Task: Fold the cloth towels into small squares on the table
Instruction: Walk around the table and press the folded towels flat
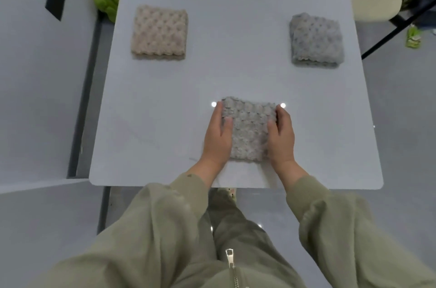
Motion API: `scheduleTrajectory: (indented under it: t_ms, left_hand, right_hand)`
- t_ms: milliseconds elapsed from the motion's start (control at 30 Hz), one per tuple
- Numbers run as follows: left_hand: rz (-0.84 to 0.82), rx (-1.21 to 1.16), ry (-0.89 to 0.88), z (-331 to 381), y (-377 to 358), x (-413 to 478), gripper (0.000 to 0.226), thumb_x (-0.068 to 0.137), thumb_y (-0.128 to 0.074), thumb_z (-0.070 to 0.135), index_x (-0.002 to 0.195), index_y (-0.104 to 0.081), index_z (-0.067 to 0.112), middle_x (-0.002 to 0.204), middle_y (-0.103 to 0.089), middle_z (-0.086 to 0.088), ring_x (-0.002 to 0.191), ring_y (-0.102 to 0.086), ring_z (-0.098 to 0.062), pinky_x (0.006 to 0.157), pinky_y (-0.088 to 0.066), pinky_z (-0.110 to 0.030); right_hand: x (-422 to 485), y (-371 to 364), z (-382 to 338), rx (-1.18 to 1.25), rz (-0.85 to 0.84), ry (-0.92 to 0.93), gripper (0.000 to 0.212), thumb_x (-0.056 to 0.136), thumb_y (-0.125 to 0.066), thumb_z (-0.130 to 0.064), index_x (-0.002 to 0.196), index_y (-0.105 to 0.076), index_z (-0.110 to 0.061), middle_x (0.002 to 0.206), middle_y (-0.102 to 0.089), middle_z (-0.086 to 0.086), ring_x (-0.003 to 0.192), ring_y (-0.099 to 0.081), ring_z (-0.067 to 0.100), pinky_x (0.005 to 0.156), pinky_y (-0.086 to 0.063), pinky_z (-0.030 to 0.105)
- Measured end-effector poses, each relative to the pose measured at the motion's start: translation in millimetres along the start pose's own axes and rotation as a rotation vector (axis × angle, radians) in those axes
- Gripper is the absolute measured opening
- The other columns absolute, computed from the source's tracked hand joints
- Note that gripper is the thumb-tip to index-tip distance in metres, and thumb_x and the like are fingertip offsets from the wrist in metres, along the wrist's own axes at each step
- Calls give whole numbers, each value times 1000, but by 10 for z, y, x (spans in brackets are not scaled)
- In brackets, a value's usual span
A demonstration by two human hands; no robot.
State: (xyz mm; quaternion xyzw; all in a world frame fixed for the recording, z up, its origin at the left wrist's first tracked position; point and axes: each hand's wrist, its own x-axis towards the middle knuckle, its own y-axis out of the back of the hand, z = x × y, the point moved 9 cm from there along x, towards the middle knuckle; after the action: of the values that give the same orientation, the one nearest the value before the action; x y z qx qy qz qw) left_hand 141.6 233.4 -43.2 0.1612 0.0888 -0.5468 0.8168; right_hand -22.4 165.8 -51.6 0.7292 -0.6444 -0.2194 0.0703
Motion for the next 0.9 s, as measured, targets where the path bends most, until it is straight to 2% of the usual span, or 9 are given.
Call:
scheduleTrajectory:
  t_ms: [67,133,267,433,533,667,800,900]
  left_hand:
    - [-2,-1,-19,-10,11,-21,51,101,-36,21,149,-19,11,153,-24,4,136,-19,2,104,-15,0]
    - [-4,-15,-38,-26,5,-71,56,98,-36,29,149,-19,14,151,-24,10,136,-20,4,106,-16,-2]
    - [-37,-38,-18,-106,-38,-155,60,94,-33,34,150,-18,16,155,-22,6,141,-21,-3,113,-20,-15]
    - [-71,-4,-31,-127,-26,-157,63,93,-34,35,150,-17,16,156,-22,3,143,-20,-6,118,-22,-34]
    - [-23,7,-16,-136,48,-159,63,92,-33,35,149,-17,15,155,-21,5,142,-19,-4,118,-19,-28]
    - [5,15,-22,-187,103,-152,63,92,-33,36,149,-15,16,151,-19,12,143,-17,-4,118,-16,-25]
    - [-20,81,-60,-155,38,-164,63,92,-31,33,150,-14,14,149,-16,14,141,-14,-1,112,-11,-9]
    - [-22,109,-79,-146,16,-153,63,92,-31,33,150,-13,13,149,-16,14,141,-14,-2,113,-11,-13]
  right_hand:
    - [-29,-34,-34,-2,-12,12,59,88,-44,-31,143,-35,-11,137,-41,-8,124,-38,2,97,-29,3]
    - [-61,-55,-43,-8,-27,19,61,86,-43,-33,142,-36,-11,135,-42,-9,123,-39,2,92,-29,-3]
    - [-110,-90,-61,-29,-55,17,60,86,-41,-32,142,-36,-11,133,-42,-9,121,-40,2,91,-29,-5]
    - [-157,-157,-101,-39,-85,28,60,86,-41,-31,142,-36,-9,137,-42,-6,125,-39,3,96,-29,0]
    - [-175,-101,-75,12,-46,11,59,86,-42,-28,141,-38,-7,137,-43,-3,126,-41,6,97,-30,0]
    - [-263,23,49,141,60,-57,58,86,-43,-27,139,-40,-4,141,-46,6,130,-43,12,103,-35,11]
    - [-392,-72,57,148,22,-58,55,86,-44,-25,138,-42,-7,134,-49,0,124,-47,8,103,-39,16]
    - [-426,-101,35,136,24,-40,54,86,-43,-24,138,-43,-7,132,-51,-1,122,-49,7,100,-40,13]
